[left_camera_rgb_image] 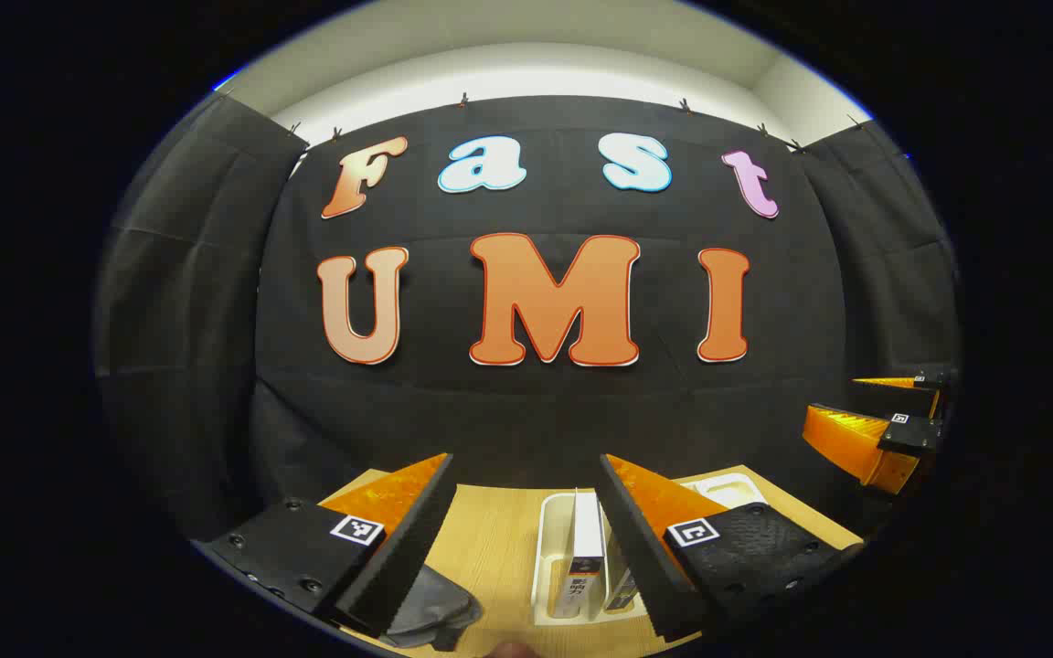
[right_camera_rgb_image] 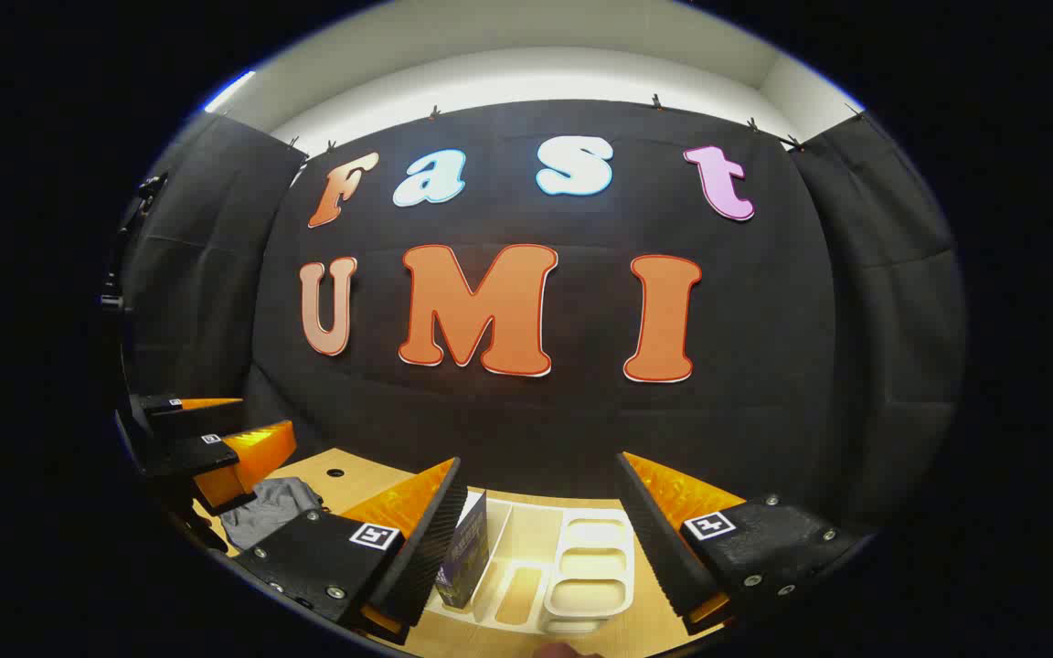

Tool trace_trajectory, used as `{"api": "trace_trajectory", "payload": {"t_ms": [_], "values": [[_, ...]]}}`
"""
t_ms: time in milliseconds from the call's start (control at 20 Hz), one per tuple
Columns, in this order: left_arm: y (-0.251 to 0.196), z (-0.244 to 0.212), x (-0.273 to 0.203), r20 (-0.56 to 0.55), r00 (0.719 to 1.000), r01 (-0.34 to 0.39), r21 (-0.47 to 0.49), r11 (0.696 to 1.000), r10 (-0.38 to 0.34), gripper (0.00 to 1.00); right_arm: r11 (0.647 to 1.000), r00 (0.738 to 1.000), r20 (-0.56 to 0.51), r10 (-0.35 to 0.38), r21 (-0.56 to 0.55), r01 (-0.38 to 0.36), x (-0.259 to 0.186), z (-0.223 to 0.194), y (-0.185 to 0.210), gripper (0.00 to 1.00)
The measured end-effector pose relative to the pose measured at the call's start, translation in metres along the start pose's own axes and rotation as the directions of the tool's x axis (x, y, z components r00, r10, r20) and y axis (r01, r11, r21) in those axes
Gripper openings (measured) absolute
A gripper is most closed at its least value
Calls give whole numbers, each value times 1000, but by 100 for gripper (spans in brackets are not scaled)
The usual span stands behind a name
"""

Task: Open the schoolbag, grab two books from the bookshelf and put them into the schoolbag.

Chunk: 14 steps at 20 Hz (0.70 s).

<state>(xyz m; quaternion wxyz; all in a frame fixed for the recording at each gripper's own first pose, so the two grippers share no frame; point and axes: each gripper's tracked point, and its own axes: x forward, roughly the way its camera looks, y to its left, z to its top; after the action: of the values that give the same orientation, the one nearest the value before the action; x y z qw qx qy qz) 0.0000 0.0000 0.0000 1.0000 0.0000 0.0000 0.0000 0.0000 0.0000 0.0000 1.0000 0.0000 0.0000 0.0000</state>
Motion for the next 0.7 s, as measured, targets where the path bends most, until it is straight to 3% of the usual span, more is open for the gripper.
{"api": "trace_trajectory", "payload": {"t_ms": [100,350,500,700], "values": [[-2,-2,0,-1,1000,11,6,1000,-11,97,1000,1000,-7,17,23,-17,1,1,1,97],[19,-2,-6,2,996,-86,28,996,86,96,997,998,15,62,35,-62,4,4,8,97],[33,-9,-19,7,990,-142,42,989,142,98,995,998,6,68,72,-69,4,-6,12,97],[48,-7,-20,15,988,-155,23,988,154,96,998,999,0,42,56,-42,3,-5,10,97]]}}
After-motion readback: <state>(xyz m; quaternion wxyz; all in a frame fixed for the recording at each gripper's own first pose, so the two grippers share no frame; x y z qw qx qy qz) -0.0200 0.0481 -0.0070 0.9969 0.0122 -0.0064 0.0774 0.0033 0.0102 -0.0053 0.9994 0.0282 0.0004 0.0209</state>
